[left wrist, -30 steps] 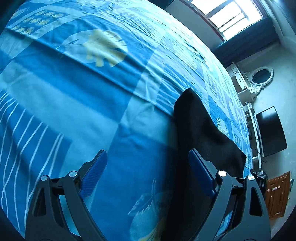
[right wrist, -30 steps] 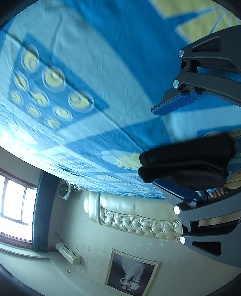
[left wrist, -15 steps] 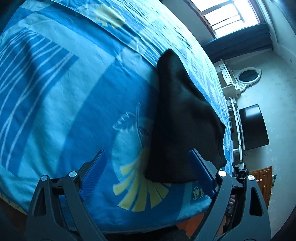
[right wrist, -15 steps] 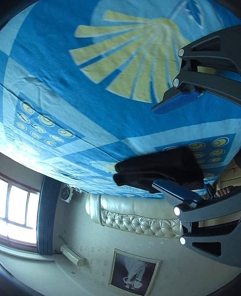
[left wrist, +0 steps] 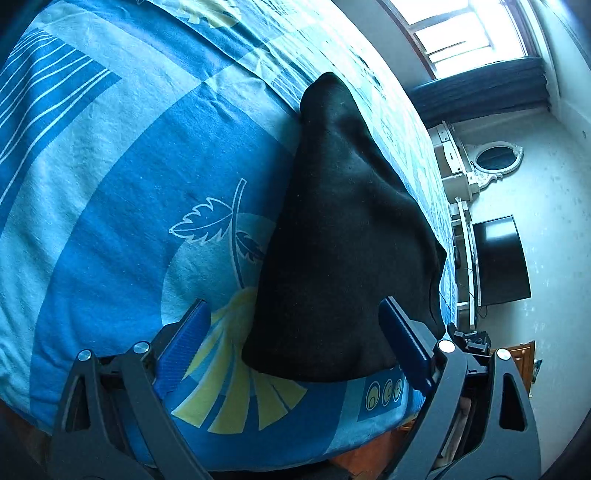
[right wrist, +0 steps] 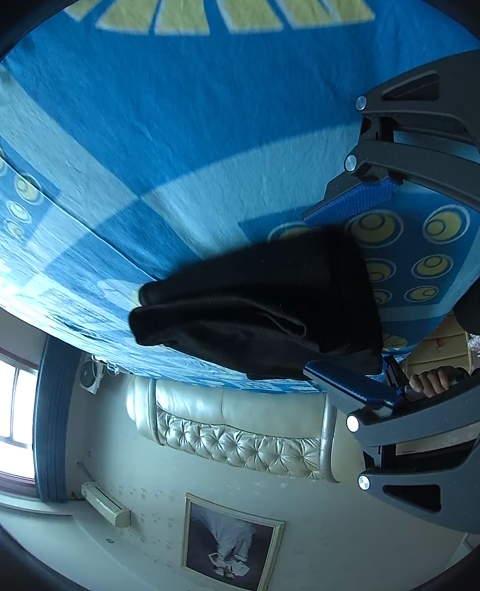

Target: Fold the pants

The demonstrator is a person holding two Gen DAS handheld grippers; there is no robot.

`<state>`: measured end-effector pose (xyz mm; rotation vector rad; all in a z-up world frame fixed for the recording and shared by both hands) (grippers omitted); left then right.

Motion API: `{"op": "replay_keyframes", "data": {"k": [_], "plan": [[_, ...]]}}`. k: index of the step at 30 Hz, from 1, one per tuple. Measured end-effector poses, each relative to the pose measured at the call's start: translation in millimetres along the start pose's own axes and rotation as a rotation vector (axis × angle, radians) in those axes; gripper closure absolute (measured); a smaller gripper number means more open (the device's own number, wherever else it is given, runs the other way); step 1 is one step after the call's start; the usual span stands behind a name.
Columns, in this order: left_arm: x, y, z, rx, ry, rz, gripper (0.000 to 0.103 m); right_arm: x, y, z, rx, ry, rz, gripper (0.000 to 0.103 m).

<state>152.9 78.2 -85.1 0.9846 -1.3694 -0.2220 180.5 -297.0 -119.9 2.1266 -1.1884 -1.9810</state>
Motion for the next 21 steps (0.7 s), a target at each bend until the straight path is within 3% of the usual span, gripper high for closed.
{"op": "replay_keyframes", "data": {"k": [4, 5, 8, 12, 15, 21], "plan": [[4, -3, 1, 0.009, -0.016, -0.011, 0.012, -6, -7, 4, -0.015, 0.045, 0.030, 0.027], [4, -1, 3, 0.011, -0.020, -0.013, 0.017, -9, -8, 4, -0.024, 0.063, 0.055, 0.031], [7, -7, 5, -0.010, -0.040, -0.019, 0.047, -7, -10, 7, -0.044, 0.090, 0.100, 0.050], [15, -7, 8, 0.007, -0.082, -0.052, 0.059, -1, -6, 7, -0.045, 0.071, 0.067, 0.060], [22, -4, 8, 0.023, -0.108, -0.078, 0.067, -2, -3, 8, -0.039, 0.058, 0.041, 0.065], [29, 2, 9, 0.038, -0.123, -0.115, 0.072, -10, 0, 9, -0.032, 0.062, 0.025, 0.067]]}}
Point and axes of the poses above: each gripper's, at about its wrist camera, not at the fingertips, and y roughly against the way its jaws point, x to its right, z to its underside, the point moved 3 cm from there along -y, roughly the way its jaws point, and after that the axes turned 7 degrees about y, right-handed, at the moved point
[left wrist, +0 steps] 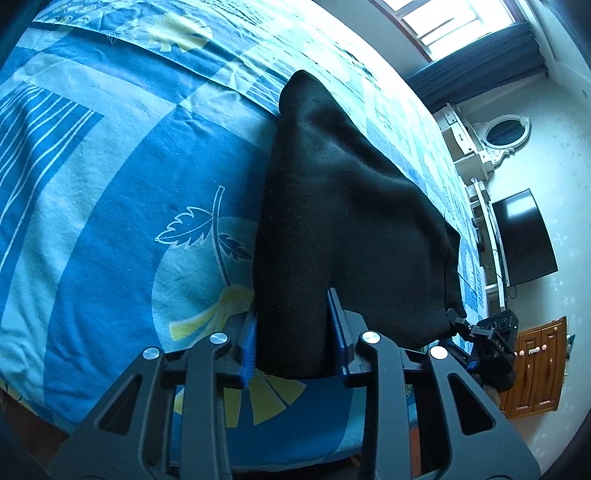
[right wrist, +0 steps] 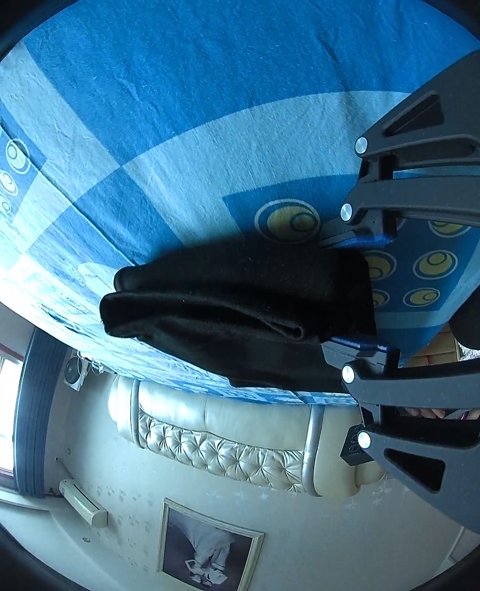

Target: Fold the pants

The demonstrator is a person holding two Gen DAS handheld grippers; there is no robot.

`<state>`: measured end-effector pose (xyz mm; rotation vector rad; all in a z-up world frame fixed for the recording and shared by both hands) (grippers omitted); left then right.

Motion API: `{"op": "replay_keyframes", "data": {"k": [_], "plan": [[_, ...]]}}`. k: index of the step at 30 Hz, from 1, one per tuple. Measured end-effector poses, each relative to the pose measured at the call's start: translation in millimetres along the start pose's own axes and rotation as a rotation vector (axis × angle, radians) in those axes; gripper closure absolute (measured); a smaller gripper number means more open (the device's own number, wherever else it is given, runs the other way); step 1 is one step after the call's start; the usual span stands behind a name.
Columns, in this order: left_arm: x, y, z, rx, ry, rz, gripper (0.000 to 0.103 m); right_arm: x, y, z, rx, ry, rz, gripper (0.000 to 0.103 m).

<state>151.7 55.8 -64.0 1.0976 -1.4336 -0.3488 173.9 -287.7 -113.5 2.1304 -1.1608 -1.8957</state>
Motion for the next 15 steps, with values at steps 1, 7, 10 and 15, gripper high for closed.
{"op": "replay_keyframes", "data": {"k": [1, 7, 10, 15], "plan": [[1, 1, 1, 0.003, -0.006, -0.006, 0.072, -1, 1, 1, 0.000, 0.000, -0.002, 0.067], [2, 7, 4, 0.013, -0.027, -0.039, 0.072, -2, 2, 5, 0.000, -0.006, -0.015, 0.067], [2, 9, 4, 0.013, -0.039, -0.053, 0.072, -1, 2, 9, -0.004, -0.013, -0.025, 0.067], [-2, 12, 6, 0.011, -0.039, -0.060, 0.072, -4, 2, 14, -0.012, -0.013, -0.034, 0.067]]}}
Point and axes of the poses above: each gripper's, at about its wrist camera, not at the fingertips, and y roughly against the way its jaws point, x to its right, z to its underside, the point moved 3 cm from there along -y, roughly the way its jaws point, and after that the axes turned 7 degrees about y, right-handed, at the moved point
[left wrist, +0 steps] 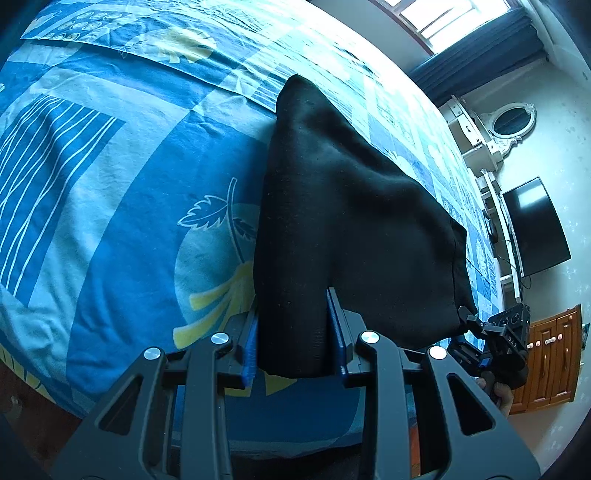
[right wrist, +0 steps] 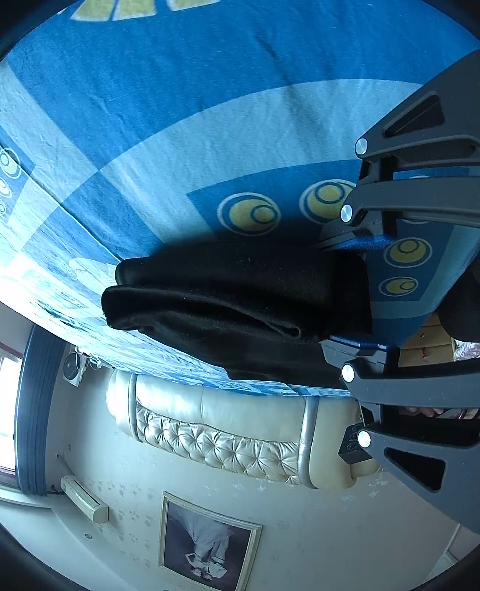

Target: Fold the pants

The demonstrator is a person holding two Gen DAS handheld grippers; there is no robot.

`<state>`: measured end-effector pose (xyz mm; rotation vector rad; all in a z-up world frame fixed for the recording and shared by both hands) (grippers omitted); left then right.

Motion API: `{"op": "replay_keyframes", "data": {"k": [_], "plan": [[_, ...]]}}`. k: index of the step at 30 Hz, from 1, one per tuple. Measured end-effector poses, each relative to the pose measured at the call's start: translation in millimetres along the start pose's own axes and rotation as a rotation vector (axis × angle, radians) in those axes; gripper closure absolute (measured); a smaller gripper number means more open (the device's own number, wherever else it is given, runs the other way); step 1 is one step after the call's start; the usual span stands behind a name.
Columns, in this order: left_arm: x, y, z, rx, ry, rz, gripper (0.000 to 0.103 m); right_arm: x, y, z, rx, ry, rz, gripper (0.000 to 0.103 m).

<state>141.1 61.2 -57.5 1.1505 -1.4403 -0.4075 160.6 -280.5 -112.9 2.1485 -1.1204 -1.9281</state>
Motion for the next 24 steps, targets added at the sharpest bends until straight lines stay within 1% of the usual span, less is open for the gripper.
{"op": "replay_keyframes", "data": {"k": [4, 6, 7, 9, 10, 11, 12, 14, 15, 16, 17, 19, 20, 21, 22, 23, 24], "plan": [[-3, -1, 2, -0.003, -0.008, -0.004, 0.071, 5, 0, 3, 0.000, -0.001, -0.001, 0.067], [-5, -4, 1, -0.002, -0.004, 0.000, 0.066, 11, -2, 4, -0.001, -0.018, -0.006, 0.066], [-7, -6, 0, 0.001, -0.009, 0.003, 0.064, 13, -2, 4, 0.002, -0.024, -0.008, 0.064], [-7, -6, 1, 0.010, -0.029, 0.004, 0.057, 18, -1, 5, 0.009, -0.038, -0.016, 0.059], [-7, -6, 1, 0.017, -0.037, 0.012, 0.053, 19, -1, 5, 0.012, -0.043, -0.021, 0.054], [-8, -6, 1, 0.020, -0.042, 0.019, 0.044, 19, 0, 4, 0.016, -0.049, -0.030, 0.052], [-9, -6, 1, 0.024, -0.041, 0.029, 0.033, 19, 1, 5, 0.019, -0.051, -0.039, 0.048], [-13, -4, 1, 0.022, -0.025, 0.075, 0.025, 16, 4, 5, 0.032, -0.052, -0.054, 0.039], [-13, -3, 2, 0.017, -0.015, 0.093, 0.022, 15, 5, 5, 0.040, -0.049, -0.063, 0.037], [-16, -5, 2, 0.004, 0.008, 0.123, 0.021, 14, 6, 5, 0.044, -0.044, -0.070, 0.034], [-18, -6, 2, -0.003, 0.029, 0.138, 0.021, 14, 5, 5, 0.043, -0.037, -0.068, 0.033], [-21, -10, 2, -0.006, 0.053, 0.135, 0.022, 14, 3, 5, 0.042, -0.030, -0.054, 0.033], [-21, -12, 4, -0.003, 0.046, 0.126, 0.029, 13, 0, 5, 0.042, -0.021, -0.048, 0.033], [-19, -14, 5, -0.003, 0.031, 0.113, 0.045, 11, -2, 5, 0.038, -0.011, -0.043, 0.033], [-16, -17, 6, -0.012, 0.008, 0.105, 0.049, 9, -4, 5, 0.030, 0.005, -0.034, 0.033], [-14, -18, 6, -0.008, 0.000, 0.096, 0.051, 5, -7, 6, 0.018, 0.033, -0.007, 0.036], [-13, -18, 6, -0.006, 0.000, 0.095, 0.054, 3, -11, 6, 0.006, 0.048, 0.026, 0.048]]}}
Point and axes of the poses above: each gripper's, at about its wrist camera, not at the fingertips, and y roughly against the way its jaws point, x to its right, z to its underside, the point moved 3 cm from there along -y, roughly the way its jaws point, and after that the axes turned 7 degrees about y, right-handed, at the moved point
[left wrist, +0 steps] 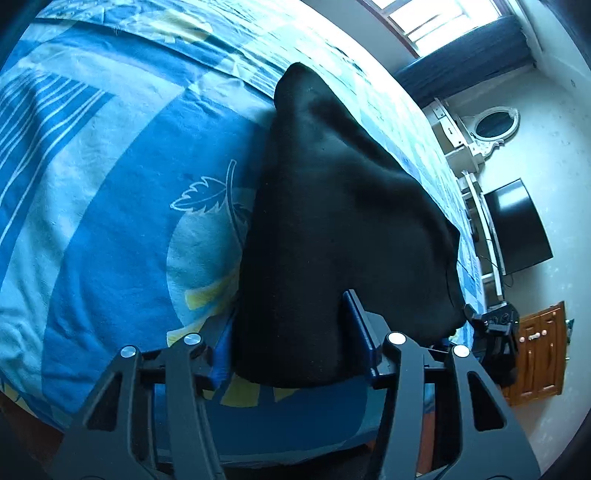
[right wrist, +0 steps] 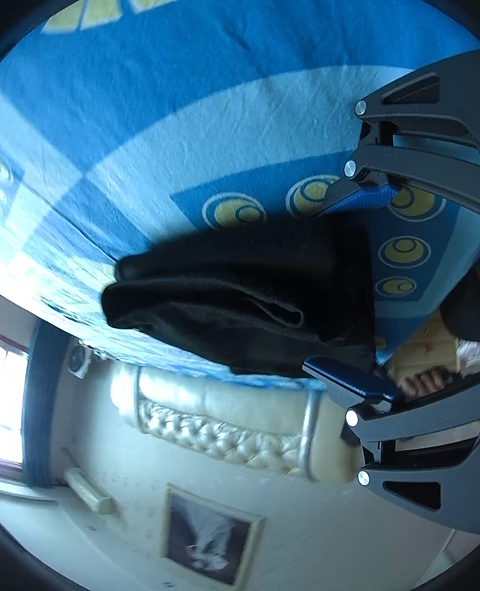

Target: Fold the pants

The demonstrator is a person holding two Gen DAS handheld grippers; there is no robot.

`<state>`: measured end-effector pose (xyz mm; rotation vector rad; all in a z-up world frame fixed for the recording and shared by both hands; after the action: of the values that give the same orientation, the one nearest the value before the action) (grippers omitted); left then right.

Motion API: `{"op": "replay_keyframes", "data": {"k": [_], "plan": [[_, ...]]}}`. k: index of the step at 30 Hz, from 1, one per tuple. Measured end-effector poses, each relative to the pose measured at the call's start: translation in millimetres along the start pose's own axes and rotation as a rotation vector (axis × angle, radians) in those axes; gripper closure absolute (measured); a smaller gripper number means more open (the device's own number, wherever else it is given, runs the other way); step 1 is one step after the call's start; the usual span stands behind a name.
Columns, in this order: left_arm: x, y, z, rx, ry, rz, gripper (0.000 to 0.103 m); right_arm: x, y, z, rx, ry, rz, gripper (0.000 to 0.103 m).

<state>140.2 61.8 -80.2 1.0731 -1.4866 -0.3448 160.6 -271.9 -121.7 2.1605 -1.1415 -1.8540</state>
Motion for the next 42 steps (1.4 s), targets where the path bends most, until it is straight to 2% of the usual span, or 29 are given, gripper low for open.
{"op": "replay_keyframes", "data": {"k": [2, 5, 9, 20, 29, 42], "plan": [[1, 2, 0, -0.002, -0.004, -0.006, 0.060, 2, -4, 1, -0.016, -0.008, 0.005, 0.061], [1, 6, 0, -0.001, 0.000, -0.005, 0.066, 2, 1, 2, -0.012, -0.028, -0.022, 0.066], [3, 11, 2, 0.006, 0.004, -0.010, 0.069, -5, 6, 4, -0.013, -0.016, -0.022, 0.067], [3, 25, 17, -0.019, -0.026, -0.033, 0.069, -3, 12, 14, -0.053, -0.015, -0.029, 0.067], [-5, 13, 13, -0.017, -0.038, -0.051, 0.064, 11, 8, 21, -0.044, -0.037, -0.044, 0.067], [-4, 13, 16, -0.009, -0.051, -0.054, 0.062, 17, 10, 24, -0.037, -0.038, -0.057, 0.067]]}}
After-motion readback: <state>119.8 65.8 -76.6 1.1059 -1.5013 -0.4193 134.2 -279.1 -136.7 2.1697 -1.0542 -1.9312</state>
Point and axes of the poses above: each gripper's, at about its wrist camera, not at the fingertips, and y roughly against the way its jaws point, x to its right, z to its underside, the point moved 3 cm from there along -y, roughly the way its jaws point, and after that the axes turned 7 degrees about y, right-handed, at the moved point
